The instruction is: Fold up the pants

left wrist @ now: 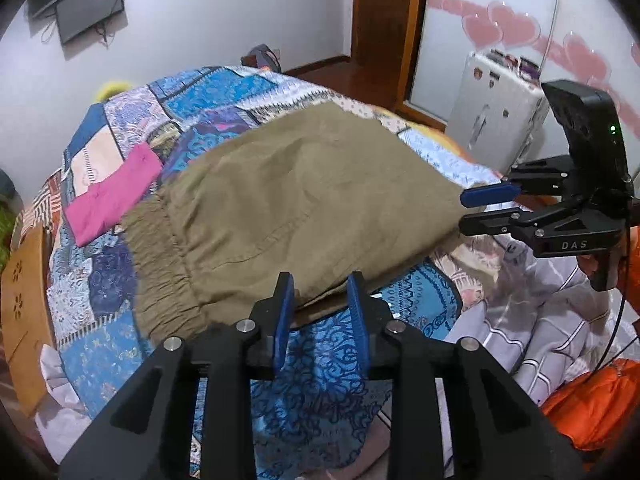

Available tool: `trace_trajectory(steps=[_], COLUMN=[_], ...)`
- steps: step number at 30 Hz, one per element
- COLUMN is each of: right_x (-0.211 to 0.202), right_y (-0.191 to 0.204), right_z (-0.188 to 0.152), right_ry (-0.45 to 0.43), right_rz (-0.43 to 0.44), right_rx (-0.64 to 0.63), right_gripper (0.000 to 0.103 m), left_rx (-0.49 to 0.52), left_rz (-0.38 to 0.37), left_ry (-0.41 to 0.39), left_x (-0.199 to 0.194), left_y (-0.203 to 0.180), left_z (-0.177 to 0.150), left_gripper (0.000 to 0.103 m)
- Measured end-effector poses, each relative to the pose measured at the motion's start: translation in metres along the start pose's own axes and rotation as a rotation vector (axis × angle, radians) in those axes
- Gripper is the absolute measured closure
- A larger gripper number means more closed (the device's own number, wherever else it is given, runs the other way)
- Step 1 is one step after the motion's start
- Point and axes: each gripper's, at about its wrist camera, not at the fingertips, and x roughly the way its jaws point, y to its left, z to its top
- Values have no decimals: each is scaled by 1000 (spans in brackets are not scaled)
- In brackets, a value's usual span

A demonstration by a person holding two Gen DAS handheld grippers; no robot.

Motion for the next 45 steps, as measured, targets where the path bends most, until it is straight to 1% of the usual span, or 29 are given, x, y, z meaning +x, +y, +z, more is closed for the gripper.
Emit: trace_trajectory(steps=[3, 5, 6, 8, 12, 16, 18, 19, 20, 22, 23, 24, 25, 26, 27, 30, 32, 34, 37, 39, 41, 45], right_x=[-9, -11, -10, -3, 23, 51, 51, 48, 45, 39, 37, 35, 32, 30, 28, 19, 15, 12, 7, -1, -6, -14], right_y=[2, 2, 3, 2, -2, -13, -19, -23, -26, -35, -39, -43, -46, -48, -53, -71, -74, -72, -72, -72, -73, -75], right_z=[9, 15, 19, 25, 27, 13, 4, 1, -1, -8, -10, -13, -16, -20, -23, -36, -39, -36, -32, -24, -16, 8], right_ry=[-37, -67, -81, -92, -64, 8, -1, -6, -4, -2, -2, 3, 6, 17, 26, 20, 17, 30, 37, 14, -14, -71], right_rz=[14, 24, 28, 36, 39, 42, 48, 47, 39, 20, 23, 25, -14, -74, -103, -90, -85, -133, -134, -140, -146, -155], right_rx=[-6, 2, 9, 28, 81, 140, 163, 174, 180, 194, 200, 207, 205, 194, 186, 237, 246, 227, 235, 232, 219, 196], right_gripper=[69, 65, 63, 63, 63, 63, 61, 60, 60, 60, 61, 62, 61, 61, 61, 62, 62, 62, 61, 59, 59, 59], left_rx=[-41, -75, -89, -138, -213, -258, -267, -270, -273, -281, -288, -304, -317, -328, -340, -346, -349, -340, -324, -315, -304, -321], left_rz=[8, 30, 42, 56, 84, 96, 109, 110, 116, 133, 130, 121, 113, 106, 97, 87, 83, 83, 102, 111, 140, 175], left_ry=[-35, -45, -44, -35, 2, 46, 48, 45, 43, 39, 39, 39, 40, 38, 35, 28, 35, 36, 8, -18, -32, -33], left_x=[-13, -14, -13, -6, 15, 32, 36, 36, 36, 34, 34, 33, 32, 31, 30, 25, 22, 14, -2, -12, -17, -8], left_y=[13, 23, 27, 40, 57, 67, 72, 73, 74, 76, 78, 82, 84, 86, 88, 89, 89, 90, 92, 96, 101, 115], left_z=[4, 8, 10, 12, 9, -5, -14, -16, -18, -24, -26, -31, -33, -35, -38, -43, -43, -40, -29, -20, -9, 17], left_gripper=[75, 74, 74, 74, 74, 74, 73, 69, 62, 55, 53, 52, 51, 50, 49, 48, 48, 48, 48, 48, 48, 48])
